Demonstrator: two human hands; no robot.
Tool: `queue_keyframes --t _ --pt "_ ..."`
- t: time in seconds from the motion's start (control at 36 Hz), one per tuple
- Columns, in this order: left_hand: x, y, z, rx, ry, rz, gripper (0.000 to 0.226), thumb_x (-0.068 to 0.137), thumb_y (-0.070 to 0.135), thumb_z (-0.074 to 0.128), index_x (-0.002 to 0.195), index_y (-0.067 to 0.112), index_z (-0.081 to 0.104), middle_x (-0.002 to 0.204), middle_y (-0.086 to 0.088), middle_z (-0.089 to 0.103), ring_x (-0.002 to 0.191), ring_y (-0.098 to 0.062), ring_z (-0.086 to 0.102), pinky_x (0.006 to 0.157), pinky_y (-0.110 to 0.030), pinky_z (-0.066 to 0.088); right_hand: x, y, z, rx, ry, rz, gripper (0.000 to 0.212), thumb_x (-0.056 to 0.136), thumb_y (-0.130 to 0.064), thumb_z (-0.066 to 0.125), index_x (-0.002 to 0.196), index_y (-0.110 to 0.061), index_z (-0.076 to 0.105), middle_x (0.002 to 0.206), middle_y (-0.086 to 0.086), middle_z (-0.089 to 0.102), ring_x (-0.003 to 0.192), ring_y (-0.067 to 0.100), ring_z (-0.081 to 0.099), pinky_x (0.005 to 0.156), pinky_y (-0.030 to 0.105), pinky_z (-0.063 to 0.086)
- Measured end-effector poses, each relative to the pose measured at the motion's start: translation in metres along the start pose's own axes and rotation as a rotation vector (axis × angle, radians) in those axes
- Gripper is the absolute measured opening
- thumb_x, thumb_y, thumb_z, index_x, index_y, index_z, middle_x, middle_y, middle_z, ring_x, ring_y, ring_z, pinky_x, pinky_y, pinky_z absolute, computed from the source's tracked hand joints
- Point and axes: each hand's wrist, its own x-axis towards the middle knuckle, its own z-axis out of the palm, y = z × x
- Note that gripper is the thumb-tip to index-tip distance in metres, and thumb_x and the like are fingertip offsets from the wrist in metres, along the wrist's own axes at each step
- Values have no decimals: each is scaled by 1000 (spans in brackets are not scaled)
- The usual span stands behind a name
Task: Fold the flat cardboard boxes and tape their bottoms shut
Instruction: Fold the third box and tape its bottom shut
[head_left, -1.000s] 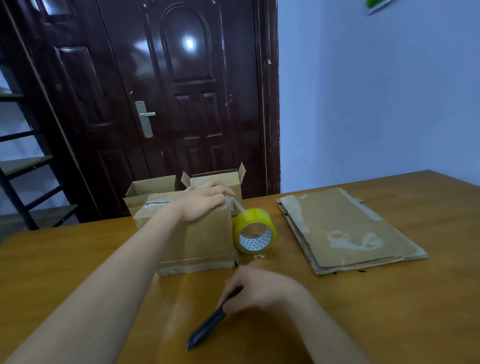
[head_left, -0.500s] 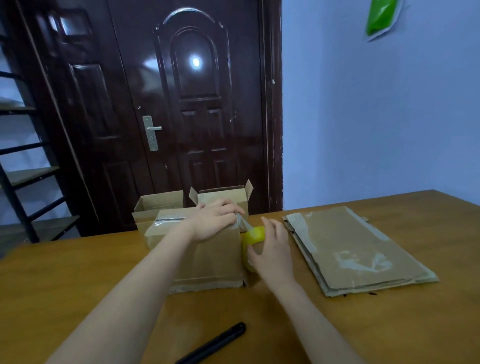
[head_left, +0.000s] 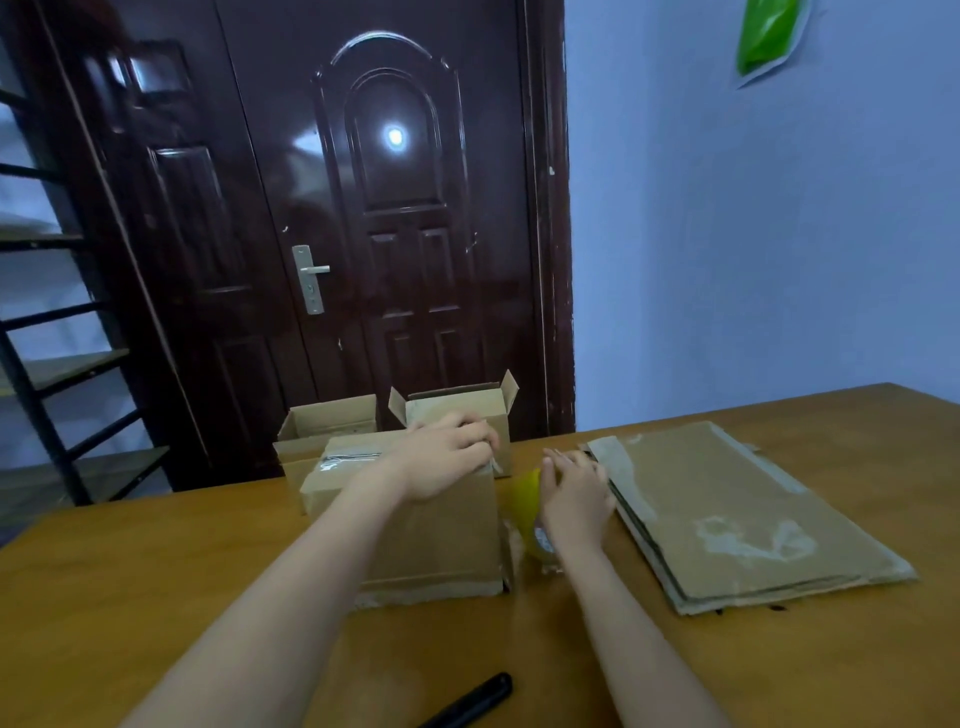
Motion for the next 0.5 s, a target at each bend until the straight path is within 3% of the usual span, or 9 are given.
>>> queue_keyframes --t 0.11,0.17,0.33,0.5 --pt "2 6 -4 -14 -11 -44 29 83 47 28 96 39 53 121 9 43 112 -15 44 105 -41 30 4 7 -5 73 -30 19 33 99 -31 39 121 -25 63 128 -5 56 124 17 40 101 41 29" --pt "5 10 -4 22 -19 -69 24 92 42 31 95 36 54 123 5 43 109 -17 46 103 -42 33 3 6 -6 64 -36 4 32 99 -32 40 121 -26 63 127 -5 57 123 16 41 101 41 30" --pt "5 19 -1 146 -34 -112 23 95 42 38 87 38 59 147 6 32 131 -22 35 110 -55 11 -2 1 -4 21 -36 -50 31 99 -33 42 120 -26 63 124 -4 57 124 17 41 104 40 28" --pt "6 19 0 18 -47 -110 29 93 42 49 77 30 70 154 16 24 141 -19 19 109 -61 -7 -3 0 -1 -22 -66 -62 33 98 -36 41 124 -30 60 123 -6 55 123 16 38 104 40 27"
